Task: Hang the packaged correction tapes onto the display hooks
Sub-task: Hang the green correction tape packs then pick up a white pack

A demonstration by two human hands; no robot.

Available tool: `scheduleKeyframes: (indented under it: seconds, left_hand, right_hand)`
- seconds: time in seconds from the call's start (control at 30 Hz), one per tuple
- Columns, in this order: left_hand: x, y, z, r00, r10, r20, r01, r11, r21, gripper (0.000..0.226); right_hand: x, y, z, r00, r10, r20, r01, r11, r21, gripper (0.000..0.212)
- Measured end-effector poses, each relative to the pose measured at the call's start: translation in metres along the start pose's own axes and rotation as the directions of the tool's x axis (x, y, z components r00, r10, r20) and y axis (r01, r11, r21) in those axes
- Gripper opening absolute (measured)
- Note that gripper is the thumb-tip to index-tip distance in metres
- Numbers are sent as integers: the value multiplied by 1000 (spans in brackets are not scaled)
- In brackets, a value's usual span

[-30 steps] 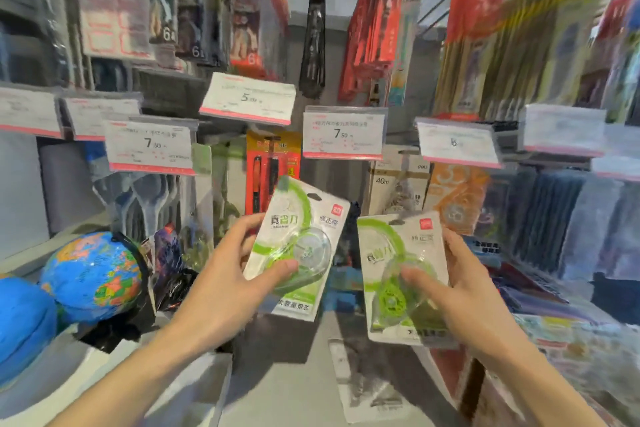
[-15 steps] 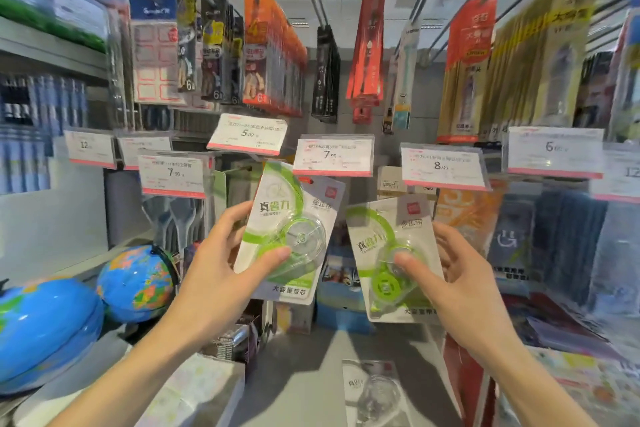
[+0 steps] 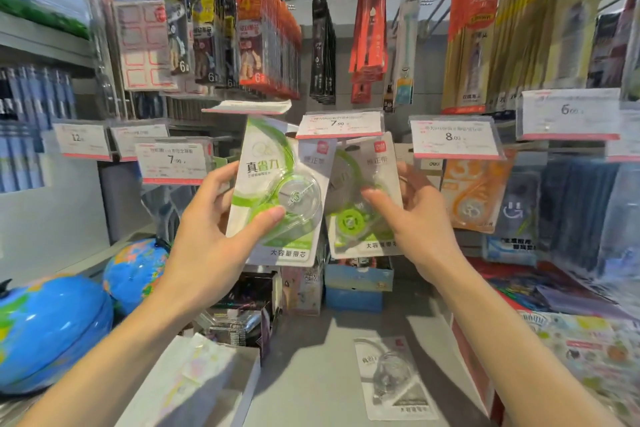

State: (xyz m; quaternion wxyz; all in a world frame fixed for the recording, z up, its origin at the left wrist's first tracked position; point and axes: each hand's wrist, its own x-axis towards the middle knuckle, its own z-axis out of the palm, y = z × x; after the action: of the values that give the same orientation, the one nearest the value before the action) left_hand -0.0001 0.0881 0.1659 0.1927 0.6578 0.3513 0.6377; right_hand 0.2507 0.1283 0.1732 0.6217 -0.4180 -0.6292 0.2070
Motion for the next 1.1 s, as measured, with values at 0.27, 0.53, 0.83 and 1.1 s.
scheduleKeyframes:
  seconds: [0.27,0.53,0.83,1.1]
  left_hand:
    - [2,4,1,1000,-7,-19,7,1000,-15,65]
    - [2,0,3,1000,-9,-23,9,1000,-10,61]
    - [3,-12,7,1000,-29,-6,29,999,-18,58]
    - [10,-48,21,987,-162,14,161,986,37,49]
  right_hand:
    - [13,-2,6,999,-9,-52,12,999,50,48]
    - [21,0,11,998,-7,-55,11,998,67,57]
    - [22,5,15,991,101,-90,-103,995,-17,57]
    - [33,13,25,987,-23,-156,-42,915,-401,74]
